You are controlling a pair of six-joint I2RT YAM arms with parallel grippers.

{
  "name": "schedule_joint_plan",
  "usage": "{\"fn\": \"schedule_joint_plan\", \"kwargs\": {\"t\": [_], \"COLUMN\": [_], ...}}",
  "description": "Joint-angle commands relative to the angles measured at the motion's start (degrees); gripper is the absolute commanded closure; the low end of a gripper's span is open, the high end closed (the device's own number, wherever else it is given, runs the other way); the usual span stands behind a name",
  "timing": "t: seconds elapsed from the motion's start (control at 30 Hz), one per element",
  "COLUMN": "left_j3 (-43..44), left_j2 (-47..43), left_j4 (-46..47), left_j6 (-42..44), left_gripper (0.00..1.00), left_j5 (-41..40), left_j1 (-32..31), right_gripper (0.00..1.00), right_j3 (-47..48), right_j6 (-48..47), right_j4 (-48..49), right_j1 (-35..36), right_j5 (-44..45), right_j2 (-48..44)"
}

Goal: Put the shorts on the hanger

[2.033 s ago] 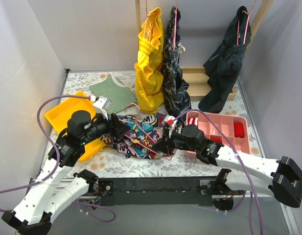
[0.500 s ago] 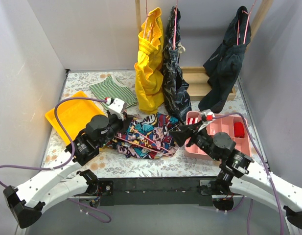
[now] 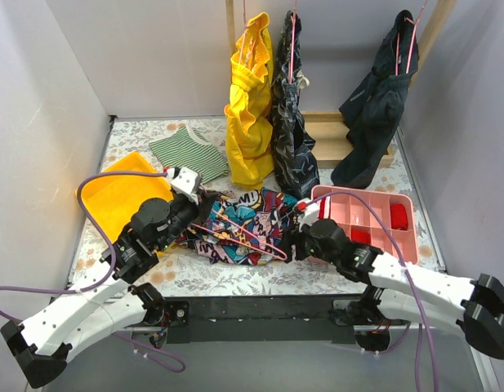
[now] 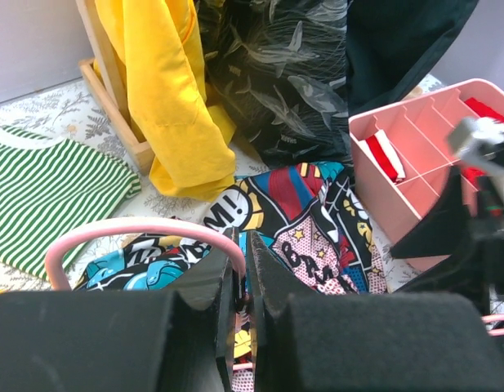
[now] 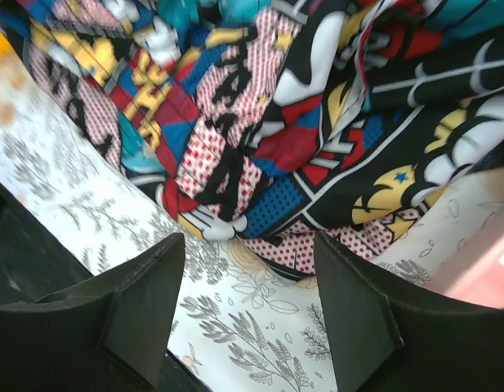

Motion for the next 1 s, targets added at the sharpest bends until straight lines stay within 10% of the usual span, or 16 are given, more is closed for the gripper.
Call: {"fn": "schedule_joint_plan", "kwargs": {"t": [0.0,0.97], "left_j3": [-0.82,-0.03], "left_j2": [-1.73,-0.59], "left_j4": [2.45,2.81], "left_j6": [1.52,2.93], "left_gripper": [1.00,1.00], "left_j5": [1.38,0.50], "left_j1": [-0.21,-0.21], "right_gripper": [0.26,0.28], "right_j3": [4.76,14.78], "right_j6": [-3.73,-8.57], "right_j4": [6.17,3.72], "right_j1": [-0.03,4.19], "right_j5": [-4.99,4.75], "right_j2": [7.40,27.27]}}
